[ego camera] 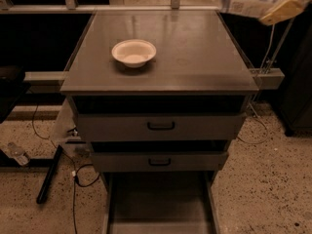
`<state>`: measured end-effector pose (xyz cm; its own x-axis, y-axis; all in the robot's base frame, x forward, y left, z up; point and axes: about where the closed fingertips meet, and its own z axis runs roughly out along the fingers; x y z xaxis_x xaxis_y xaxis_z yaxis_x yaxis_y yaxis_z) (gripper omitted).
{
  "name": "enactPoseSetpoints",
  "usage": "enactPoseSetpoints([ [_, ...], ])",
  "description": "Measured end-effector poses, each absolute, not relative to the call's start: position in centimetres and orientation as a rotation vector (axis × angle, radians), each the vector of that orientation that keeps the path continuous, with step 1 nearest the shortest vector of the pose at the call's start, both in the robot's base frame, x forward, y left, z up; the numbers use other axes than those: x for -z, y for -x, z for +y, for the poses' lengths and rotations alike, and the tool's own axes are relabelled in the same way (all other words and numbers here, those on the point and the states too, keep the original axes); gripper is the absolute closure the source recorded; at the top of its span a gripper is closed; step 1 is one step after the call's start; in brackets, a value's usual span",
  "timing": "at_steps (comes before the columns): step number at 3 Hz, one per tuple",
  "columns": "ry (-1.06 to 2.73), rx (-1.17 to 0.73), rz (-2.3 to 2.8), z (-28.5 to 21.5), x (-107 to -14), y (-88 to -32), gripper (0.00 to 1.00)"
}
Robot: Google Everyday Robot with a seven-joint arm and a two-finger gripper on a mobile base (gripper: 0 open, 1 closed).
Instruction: Place blue plastic bottle into bottom drawer
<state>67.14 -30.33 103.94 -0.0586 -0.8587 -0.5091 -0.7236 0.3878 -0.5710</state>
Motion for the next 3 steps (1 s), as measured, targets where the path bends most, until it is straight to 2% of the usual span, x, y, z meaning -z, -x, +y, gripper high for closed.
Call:
enactPoseSetpoints([
  [1,1.24,0.409,1.748,-32.9,-111.1,-60.7,1.0],
  [2,1.203,0.481,1.685,-31.9,-114.6,-57.4,1.0],
  [3,1.204,0.481,1.685,-31.9,-114.6,-57.4,1.0],
])
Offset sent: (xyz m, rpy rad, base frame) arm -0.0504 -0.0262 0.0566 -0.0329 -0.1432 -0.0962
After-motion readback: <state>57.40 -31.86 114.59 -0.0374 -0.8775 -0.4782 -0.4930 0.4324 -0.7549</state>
